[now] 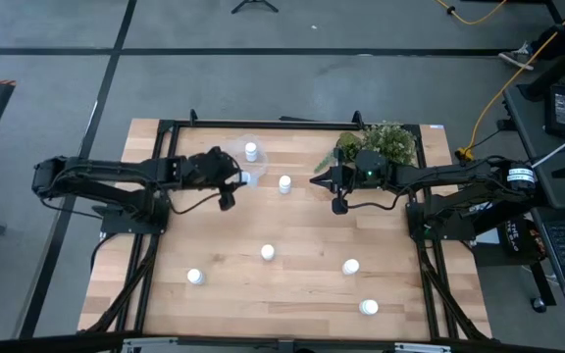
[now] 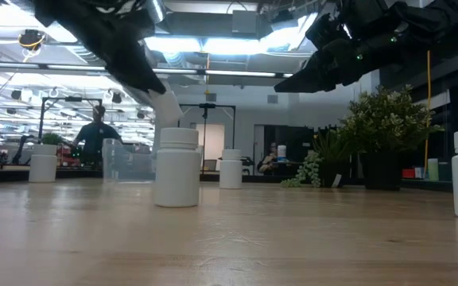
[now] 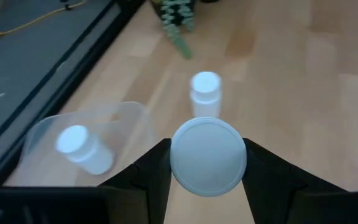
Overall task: Pick and place pill bottles into a basket
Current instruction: Put the white medicine bottle into the transparent bin
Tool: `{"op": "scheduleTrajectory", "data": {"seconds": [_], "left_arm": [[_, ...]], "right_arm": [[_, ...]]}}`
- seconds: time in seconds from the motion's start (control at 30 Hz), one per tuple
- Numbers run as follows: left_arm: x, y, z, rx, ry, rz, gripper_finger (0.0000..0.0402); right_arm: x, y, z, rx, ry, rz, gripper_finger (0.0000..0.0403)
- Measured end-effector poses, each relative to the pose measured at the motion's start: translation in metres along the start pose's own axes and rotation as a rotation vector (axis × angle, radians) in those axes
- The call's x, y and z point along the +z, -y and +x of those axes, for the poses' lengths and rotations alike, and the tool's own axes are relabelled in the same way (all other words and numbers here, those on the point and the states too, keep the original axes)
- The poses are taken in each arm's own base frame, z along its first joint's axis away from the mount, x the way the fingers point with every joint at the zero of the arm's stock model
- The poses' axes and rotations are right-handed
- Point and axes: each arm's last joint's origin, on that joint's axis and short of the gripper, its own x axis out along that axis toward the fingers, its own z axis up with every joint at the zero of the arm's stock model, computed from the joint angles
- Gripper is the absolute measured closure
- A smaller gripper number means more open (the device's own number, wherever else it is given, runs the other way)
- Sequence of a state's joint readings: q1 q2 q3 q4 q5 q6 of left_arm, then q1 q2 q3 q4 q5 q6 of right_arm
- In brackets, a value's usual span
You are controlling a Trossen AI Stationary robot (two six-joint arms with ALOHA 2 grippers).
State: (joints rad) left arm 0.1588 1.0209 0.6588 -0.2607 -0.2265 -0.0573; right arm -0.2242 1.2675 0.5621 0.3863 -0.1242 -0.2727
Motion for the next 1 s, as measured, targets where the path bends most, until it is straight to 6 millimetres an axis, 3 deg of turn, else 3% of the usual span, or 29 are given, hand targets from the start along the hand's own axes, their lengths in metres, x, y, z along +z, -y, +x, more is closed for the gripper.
{"op": "scheduleTrajectory", "data": {"seconds": [0.2, 0.43, 0.63, 1.0], "left_arm": [[0.016, -0.014, 0.008, 0.05, -0.026, 0.031, 0.0245], [0.029, -0.034, 0.027, 0.129, -0.195, 0.11, 0.0245], [0.032, -0.055, 0.041, 0.105, -0.256, 0.115, 0.0245], [0.02, -0.082, 0.051, 0.111, -0.345, 0.051, 0.0245]], "right_arm": [[0.0, 0.0, 0.0, 0.0, -0.001, -0.001, 0.0384], [0.0, 0.0, 0.0, -0.001, -0.001, -0.011, 0.0384], [0.0, 0.0, 0.0, -0.001, -0.002, -0.031, 0.0384], [0.0, 0.0, 0.0, -0.001, -0.004, -0.067, 0.0384]]}}
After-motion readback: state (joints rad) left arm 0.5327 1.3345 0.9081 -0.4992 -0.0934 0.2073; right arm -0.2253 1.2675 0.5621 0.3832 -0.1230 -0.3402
